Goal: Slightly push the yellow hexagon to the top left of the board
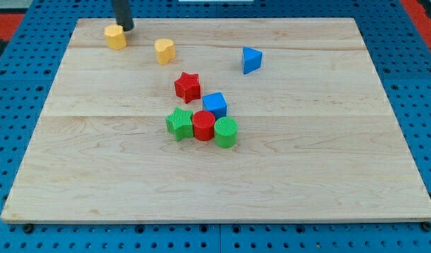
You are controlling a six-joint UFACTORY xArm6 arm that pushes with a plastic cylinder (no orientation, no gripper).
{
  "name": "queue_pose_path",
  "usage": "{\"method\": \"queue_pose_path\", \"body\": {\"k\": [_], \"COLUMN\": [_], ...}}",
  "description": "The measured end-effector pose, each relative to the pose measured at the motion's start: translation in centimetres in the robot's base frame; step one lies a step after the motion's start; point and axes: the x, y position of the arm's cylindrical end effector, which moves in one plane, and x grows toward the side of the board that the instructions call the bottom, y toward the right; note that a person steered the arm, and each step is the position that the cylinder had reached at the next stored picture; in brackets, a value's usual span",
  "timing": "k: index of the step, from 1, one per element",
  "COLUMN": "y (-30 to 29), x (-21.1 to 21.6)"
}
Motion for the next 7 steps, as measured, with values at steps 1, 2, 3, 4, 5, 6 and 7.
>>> {"method": "queue_pose_path", "body": {"k": [1, 2, 3, 4, 5, 6, 7], "y": [2.0, -1.1, -4.9, -4.8, -6.3, -10.3, -6.8], "x": [1.5, 2.5, 2.0, 5.1, 8.9, 6.0, 4.4]}}
